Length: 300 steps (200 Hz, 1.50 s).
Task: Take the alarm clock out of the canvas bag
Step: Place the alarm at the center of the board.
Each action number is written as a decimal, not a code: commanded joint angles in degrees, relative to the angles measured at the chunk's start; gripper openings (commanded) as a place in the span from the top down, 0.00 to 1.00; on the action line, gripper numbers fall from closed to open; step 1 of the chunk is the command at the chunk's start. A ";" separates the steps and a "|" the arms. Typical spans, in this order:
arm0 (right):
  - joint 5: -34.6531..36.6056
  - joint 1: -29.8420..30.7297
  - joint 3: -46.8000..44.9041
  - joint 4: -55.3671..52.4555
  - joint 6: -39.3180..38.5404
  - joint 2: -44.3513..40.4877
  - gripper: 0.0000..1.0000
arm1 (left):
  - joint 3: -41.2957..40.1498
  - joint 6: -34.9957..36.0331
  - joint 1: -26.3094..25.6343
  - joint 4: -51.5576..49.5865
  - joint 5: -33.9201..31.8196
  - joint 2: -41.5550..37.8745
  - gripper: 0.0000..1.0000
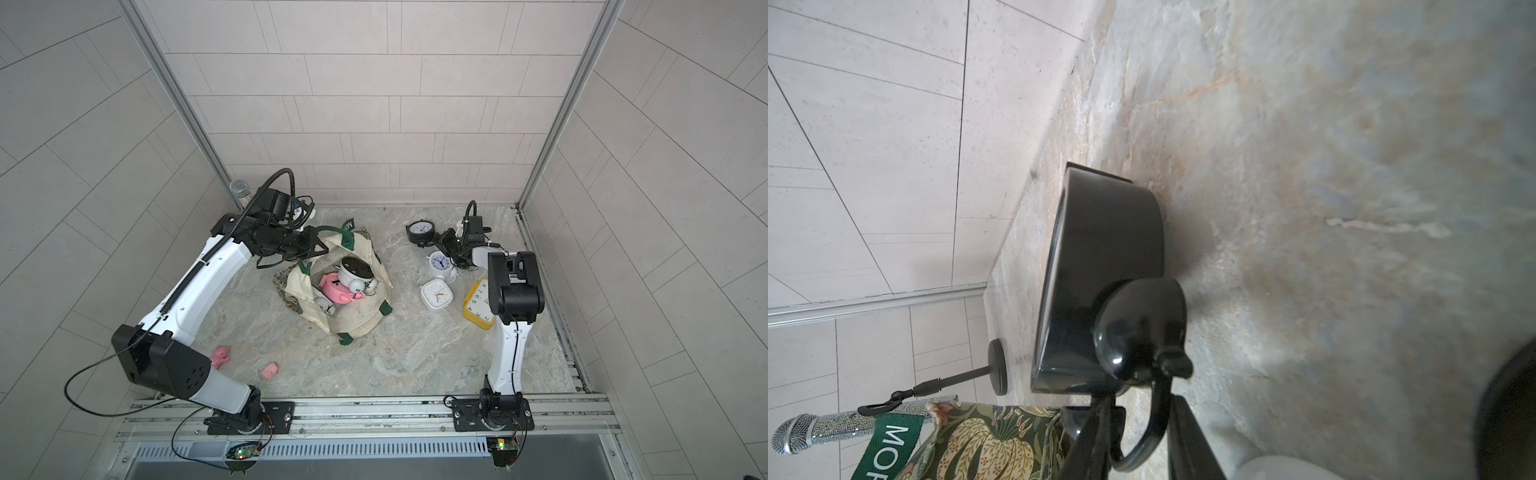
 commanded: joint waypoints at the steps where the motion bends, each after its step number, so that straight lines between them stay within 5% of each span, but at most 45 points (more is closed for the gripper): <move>1: -0.54 -0.38 1.22 0.38 0.54 1.39 0.74 | 0.72 -0.84 0.07 0.84 1.40 -3.31 1.00; 221: -0.28 -2.54 8.16 -6.81 -3.26 5.23 0.73 | 1.81 -0.38 0.13 0.12 1.41 -3.32 1.00; 300: -1.53 -4.46 8.28 -7.62 -2.77 0.82 0.73 | 1.27 -0.07 0.24 -0.08 1.22 -4.26 1.00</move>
